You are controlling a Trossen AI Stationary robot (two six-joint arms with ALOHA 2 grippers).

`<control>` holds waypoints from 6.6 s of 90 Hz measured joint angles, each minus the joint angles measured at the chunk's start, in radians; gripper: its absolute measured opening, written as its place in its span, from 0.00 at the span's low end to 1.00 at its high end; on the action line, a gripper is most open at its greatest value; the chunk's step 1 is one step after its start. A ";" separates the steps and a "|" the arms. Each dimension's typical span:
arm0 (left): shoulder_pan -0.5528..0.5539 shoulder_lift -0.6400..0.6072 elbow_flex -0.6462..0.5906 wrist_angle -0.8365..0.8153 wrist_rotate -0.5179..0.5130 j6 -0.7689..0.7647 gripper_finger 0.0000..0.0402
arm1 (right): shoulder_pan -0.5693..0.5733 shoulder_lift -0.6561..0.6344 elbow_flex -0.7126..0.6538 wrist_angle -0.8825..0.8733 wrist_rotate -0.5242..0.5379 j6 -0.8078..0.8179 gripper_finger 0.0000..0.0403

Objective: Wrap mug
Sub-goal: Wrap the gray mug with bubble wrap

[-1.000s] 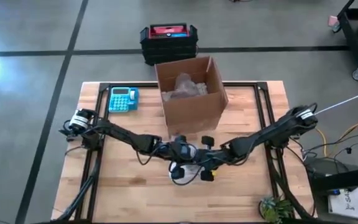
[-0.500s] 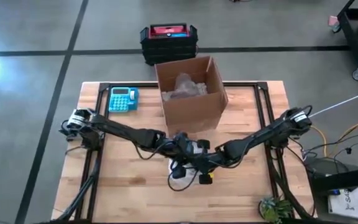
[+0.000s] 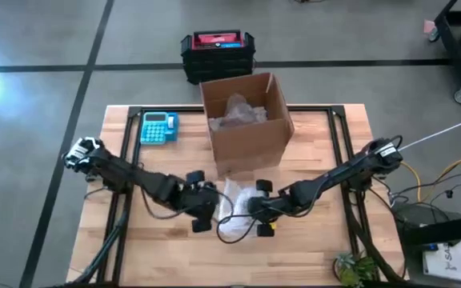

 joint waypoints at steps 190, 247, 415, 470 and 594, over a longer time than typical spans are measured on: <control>0.162 0.191 -0.195 1.078 0.226 0.336 0.00 | -0.018 0.133 0.202 -0.285 -0.007 -0.013 0.00; 0.168 0.271 -0.195 1.106 0.153 0.306 0.00 | -0.008 0.062 0.390 -0.562 -0.192 -0.067 0.00; 0.159 0.242 -0.198 1.105 0.170 0.300 0.02 | -0.024 0.130 0.192 -0.327 -0.008 -0.090 0.00; 0.152 0.165 -0.203 0.865 0.009 0.307 0.01 | -0.022 0.118 0.275 -0.397 -0.015 -0.089 0.00; 0.150 0.199 -0.203 0.900 0.020 0.308 0.01 | -0.011 -0.036 0.334 -0.613 -0.150 0.057 0.00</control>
